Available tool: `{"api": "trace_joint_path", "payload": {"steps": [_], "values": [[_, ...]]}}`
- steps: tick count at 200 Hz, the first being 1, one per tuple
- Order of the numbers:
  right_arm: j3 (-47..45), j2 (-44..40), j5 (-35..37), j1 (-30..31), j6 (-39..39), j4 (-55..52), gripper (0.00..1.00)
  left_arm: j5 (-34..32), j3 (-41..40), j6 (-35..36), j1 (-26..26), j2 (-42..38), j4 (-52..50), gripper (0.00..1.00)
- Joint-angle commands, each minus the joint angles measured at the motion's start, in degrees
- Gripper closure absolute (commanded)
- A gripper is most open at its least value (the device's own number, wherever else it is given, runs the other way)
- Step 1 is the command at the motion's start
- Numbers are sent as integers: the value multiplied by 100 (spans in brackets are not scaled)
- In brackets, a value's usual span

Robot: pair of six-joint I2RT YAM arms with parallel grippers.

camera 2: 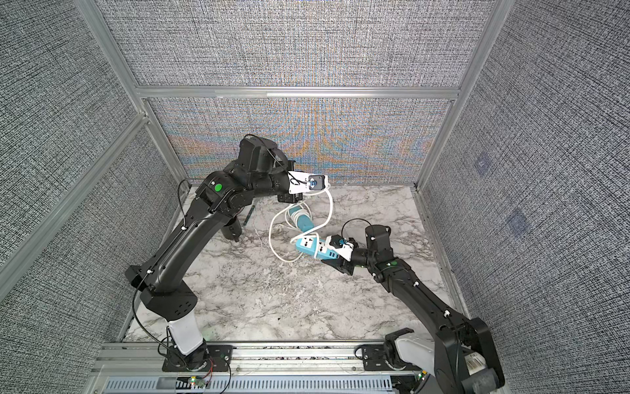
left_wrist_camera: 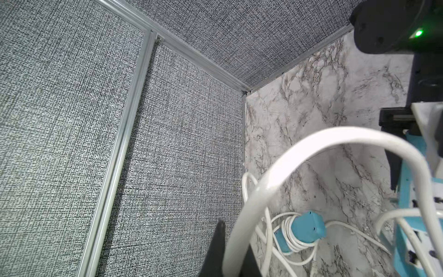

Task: Wrap the cord around the power strip
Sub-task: Wrap the power cord around the power strip.

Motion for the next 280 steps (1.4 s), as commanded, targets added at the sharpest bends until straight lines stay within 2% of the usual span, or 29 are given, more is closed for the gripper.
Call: {"api": "trace_joint_path", "payload": {"steps": [1, 23, 54, 76, 106, 124, 156, 184, 207, 239, 260, 280], "values": [[-70, -128, -941, 158, -43, 877, 100, -20, -20, 87, -12, 31, 231, 100], [-388, -570, -896, 419, 392, 2104, 100, -100, -118, 55, -12, 93, 206, 100], [-384, -976, -692, 536, 615, 2517, 100, -187, -274, 37, 20, 150, 209, 100], [-585, -1367, -396, 544, 1127, 3354, 100, -98, -324, -86, 67, 216, 127, 100], [-962, -1778, 220, 554, 1813, 4679, 100, 195, -297, -417, 174, 304, 23, 100], [-1389, -1911, 879, 550, 2339, 5968, 100, 485, -275, -661, 225, 389, -45, 100], [-1728, -1710, 1877, 553, 2938, 7752, 100, 1099, -241, -1228, 234, 574, -133, 100], [-1793, -1421, 2584, 558, 3139, 8610, 100, 1516, -281, -1719, 234, 688, -46, 100], [-1703, -1246, 3160, 560, 3182, 8907, 100, 1856, -591, -2144, 234, 650, 275, 100], [-1480, -1113, 4145, 560, 2966, 8737, 100, 2228, -1189, -2684, 192, 515, 895, 100], [-1272, -1161, 4841, 560, 2547, 8239, 100, 2071, -1516, -2729, 88, 393, 1048, 100], [-880, -1302, 5541, 557, 1940, 7039, 100, 1768, -1787, -2712, 17, 211, 1078, 100]]}}
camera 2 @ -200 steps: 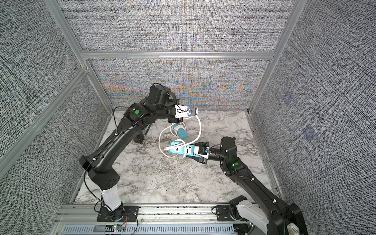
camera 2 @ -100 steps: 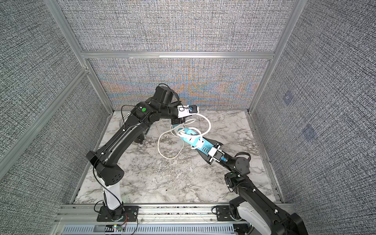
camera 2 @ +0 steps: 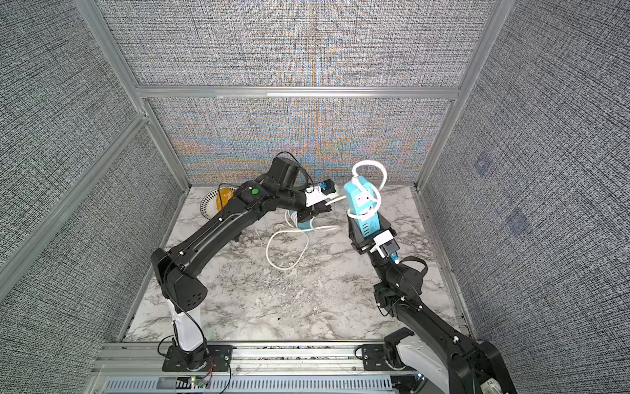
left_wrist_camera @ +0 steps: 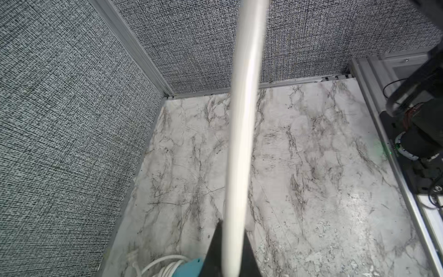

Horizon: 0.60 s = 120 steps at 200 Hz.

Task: Wrap the cord around the power strip
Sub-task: Wrap the power cord around the power strip.

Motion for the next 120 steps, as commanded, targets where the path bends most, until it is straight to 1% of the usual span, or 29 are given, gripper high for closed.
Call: {"api": "trace_joint_path", "payload": {"steps": [1, 15, 29, 50, 69, 78, 89, 103, 120], "values": [[386, -134, 1309, 1, -799, -963, 100, -190, -225, -144, -56, -221, 278, 100], [734, -203, 1820, 6, -1097, -1941, 100, -442, -441, -130, -77, -400, 320, 100], [991, -229, 2245, 5, -1341, -2628, 100, -778, -654, -98, -93, -566, 390, 100], [1200, -158, 2481, -28, -1579, -3282, 100, -1175, -833, 75, -149, -738, 358, 100], [1393, 19, 2770, -83, -1659, -3880, 100, -1503, -754, 329, -254, -821, 152, 100], [1466, 84, 2761, -216, -1564, -4175, 100, -1616, -704, 445, -306, -870, 38, 100], [1540, 188, 2742, -431, -1313, -4511, 100, -1555, -595, 661, -393, -955, -220, 100], [1731, 364, 2565, -784, -969, -5062, 100, -1368, -475, 969, -498, -1089, -518, 100], [1805, 513, 2286, -1073, -784, -5419, 100, -1486, -382, 1182, -591, -1276, -663, 100]]}}
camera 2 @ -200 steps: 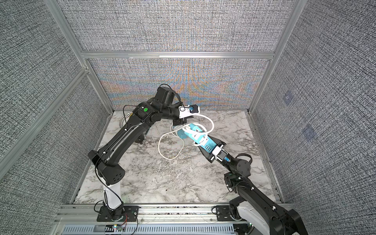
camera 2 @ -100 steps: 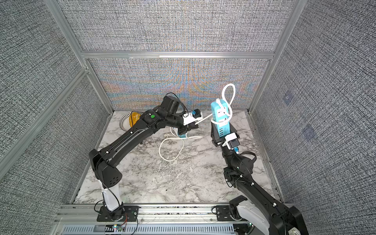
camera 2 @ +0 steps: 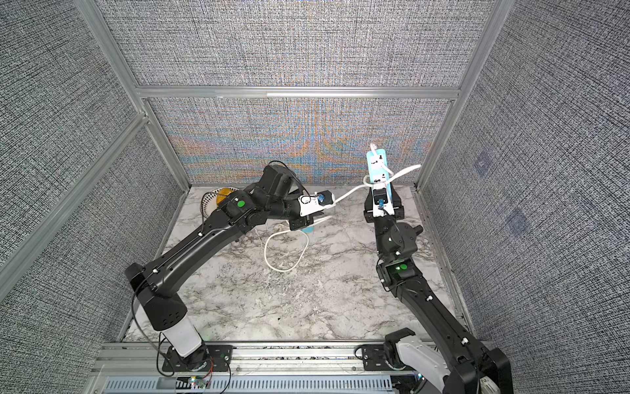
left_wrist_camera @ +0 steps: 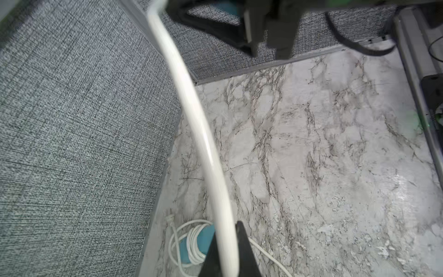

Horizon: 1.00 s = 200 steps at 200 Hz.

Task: Wrap the cord around the power strip
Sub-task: Wrap the power cord around the power strip.

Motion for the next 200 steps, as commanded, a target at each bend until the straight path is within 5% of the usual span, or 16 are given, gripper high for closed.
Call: {"api": "trace_joint_path", "payload": {"steps": [1, 38, 92, 130, 200], "values": [[118, 135, -153, -289, 411, -833, 100, -58, 149, 590, -94, -223, -386, 100], [281, 408, -804, -424, 219, -1641, 100, -26, 527, 938, -152, -434, -790, 100], [838, 1081, -2692, -269, -960, -3451, 100, -65, 1686, 1485, -218, -38, -1221, 100], [-1, 553, -3669, -285, -1462, -3129, 100, -694, 2230, 2002, -218, 310, -1574, 100], [220, 541, -6036, -329, -2761, -4910, 100, -1642, 2291, 2533, -140, 487, -1421, 100]]}}
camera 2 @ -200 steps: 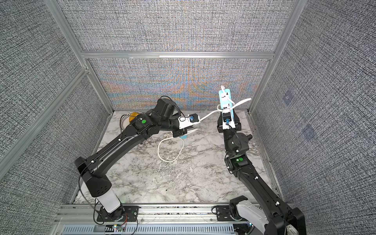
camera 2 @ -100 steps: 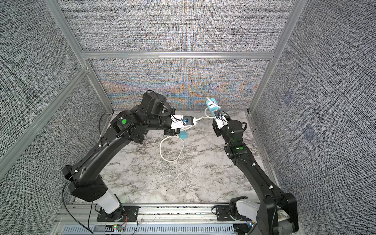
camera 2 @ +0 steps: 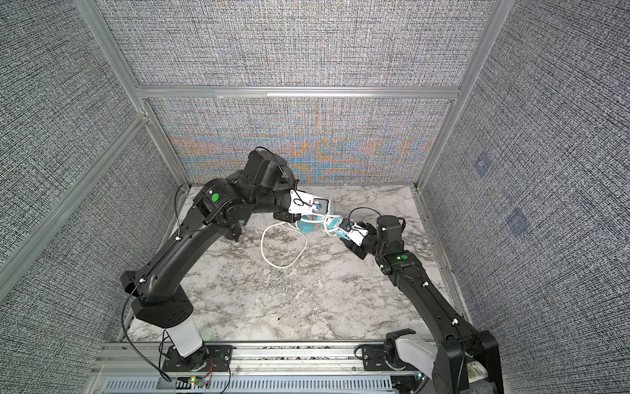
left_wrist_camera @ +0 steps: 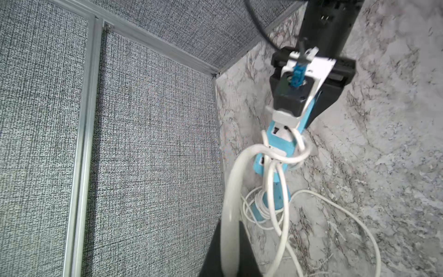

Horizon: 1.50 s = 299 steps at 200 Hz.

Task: Wrap the cord around the power strip
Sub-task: Wrap the power cord around the power strip.

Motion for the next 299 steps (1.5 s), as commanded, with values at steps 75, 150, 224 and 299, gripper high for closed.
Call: {"api": "trace_joint_path", "payload": {"steps": [75, 150, 224, 299], "values": [[13, 191, -1575, 176, -936, -1041, 100, -1236, 256, 992, 66, 198, 773, 100], [-784, -599, -3696, 621, 961, 1643, 100, -127, 214, 426, 339, 568, 1235, 100], [-1580, -1607, -2354, 712, 3399, 5953, 100, 1470, 170, -1049, 681, 922, 1010, 100], [-2007, -922, -705, 705, 4329, 8964, 100, 2698, -240, -2895, 752, 1083, 1769, 94]]}}
